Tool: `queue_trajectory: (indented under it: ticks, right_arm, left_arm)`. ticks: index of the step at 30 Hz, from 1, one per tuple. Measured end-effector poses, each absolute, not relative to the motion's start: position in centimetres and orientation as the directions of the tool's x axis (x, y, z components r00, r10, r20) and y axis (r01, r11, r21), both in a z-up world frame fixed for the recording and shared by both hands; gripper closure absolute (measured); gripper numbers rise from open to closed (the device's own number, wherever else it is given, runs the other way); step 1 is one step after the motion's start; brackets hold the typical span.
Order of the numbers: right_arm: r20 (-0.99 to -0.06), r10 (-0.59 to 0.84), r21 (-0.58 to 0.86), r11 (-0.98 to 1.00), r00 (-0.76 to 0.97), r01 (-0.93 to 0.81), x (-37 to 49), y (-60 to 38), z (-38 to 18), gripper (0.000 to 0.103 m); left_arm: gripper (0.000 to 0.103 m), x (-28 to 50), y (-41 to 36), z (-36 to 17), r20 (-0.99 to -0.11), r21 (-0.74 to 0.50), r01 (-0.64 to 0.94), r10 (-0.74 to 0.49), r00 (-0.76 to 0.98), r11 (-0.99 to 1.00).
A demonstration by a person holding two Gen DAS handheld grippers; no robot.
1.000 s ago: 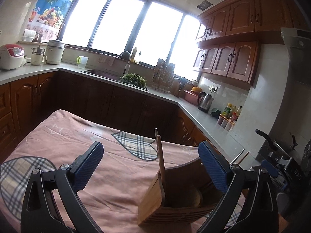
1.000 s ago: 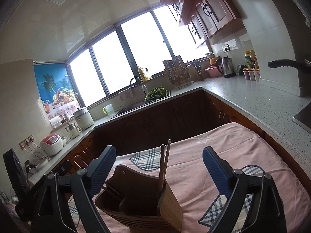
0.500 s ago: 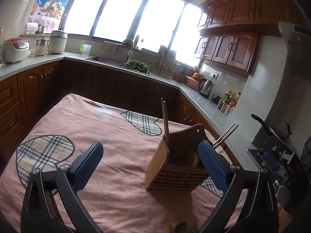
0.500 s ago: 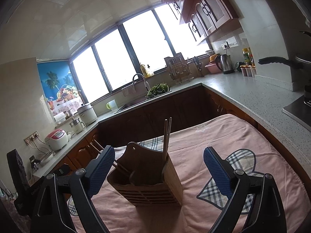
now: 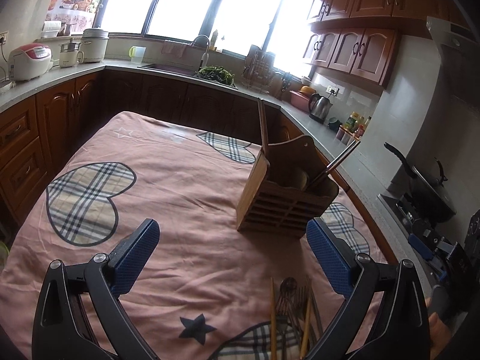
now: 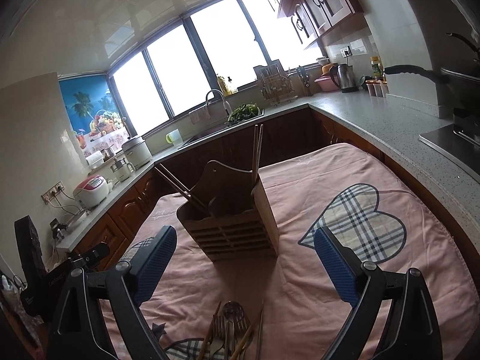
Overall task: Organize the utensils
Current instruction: 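Withdraw both open tools from the holder toward the utensil pile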
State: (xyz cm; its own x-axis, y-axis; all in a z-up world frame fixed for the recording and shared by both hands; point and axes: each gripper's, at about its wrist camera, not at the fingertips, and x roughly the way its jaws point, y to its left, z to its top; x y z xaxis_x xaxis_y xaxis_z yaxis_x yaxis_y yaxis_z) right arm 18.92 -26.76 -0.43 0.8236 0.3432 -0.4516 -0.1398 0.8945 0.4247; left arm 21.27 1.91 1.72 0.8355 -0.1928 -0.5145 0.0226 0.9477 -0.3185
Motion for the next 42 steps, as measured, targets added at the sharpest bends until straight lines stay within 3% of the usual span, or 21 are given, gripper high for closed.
queue_trajectory:
  ticks: [18,32,36,42]
  right_arm:
    - [-0.602,0.330,0.387,0.917,0.727,-0.096,13.4,-26.4,-5.9,0.009]
    - [-0.653,0.358,0.401,0.911,0.668,-0.096,13.9,-26.1,-8.3,0.009]
    - [-0.668,0.363,0.404,0.910,0.650,-0.092,14.4,-26.0,-8.9,0.011]
    - [-0.686,0.369,0.411,0.908,0.627,-0.084,15.1,-26.3,-9.7,0.028]
  left_arm:
    - [0.003,17.5,-0.5,-4.3,-0.653,-0.264,0.072,-0.233,0.721,0.962]
    - [0.003,18.9,-4.1,-6.7,-0.733,-0.174,0.162,-0.238,0.637,0.971]
    - [0.009,19.6,-5.1,-7.4,-0.756,-0.158,0.186,-0.240,0.609,0.970]
    - [0.026,21.1,-6.6,-7.9,-0.769,-0.161,0.224,-0.264,0.581,0.961]
